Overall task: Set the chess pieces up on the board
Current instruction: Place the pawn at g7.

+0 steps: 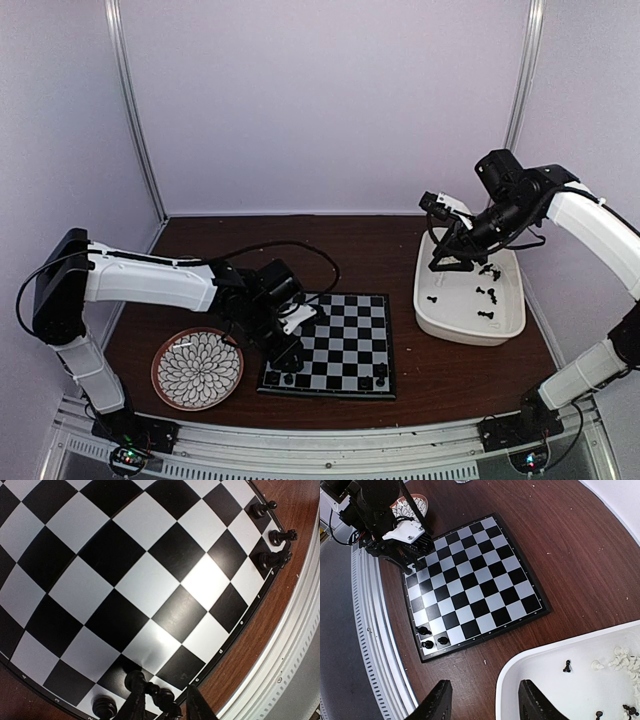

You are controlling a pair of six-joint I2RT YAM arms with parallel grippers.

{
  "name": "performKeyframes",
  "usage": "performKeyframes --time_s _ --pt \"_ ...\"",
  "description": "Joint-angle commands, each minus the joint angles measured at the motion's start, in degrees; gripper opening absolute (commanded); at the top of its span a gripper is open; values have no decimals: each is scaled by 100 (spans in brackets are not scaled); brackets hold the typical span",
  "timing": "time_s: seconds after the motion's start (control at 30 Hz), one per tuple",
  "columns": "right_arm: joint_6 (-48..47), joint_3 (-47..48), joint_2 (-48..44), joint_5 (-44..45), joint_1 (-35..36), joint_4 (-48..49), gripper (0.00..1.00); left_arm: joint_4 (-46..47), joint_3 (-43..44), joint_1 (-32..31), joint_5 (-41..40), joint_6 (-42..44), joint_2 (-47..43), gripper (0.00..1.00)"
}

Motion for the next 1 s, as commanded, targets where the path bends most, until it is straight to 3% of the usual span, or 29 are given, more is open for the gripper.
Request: performKeyframes --time_s 0.0,0.97 --pt "22 76 18 -46 -28 -40 49 215 -83 49 80 -22 98 29" --pt "34 113 96 -59 -29 -73 49 335 -188 177 -133 31 48 21"
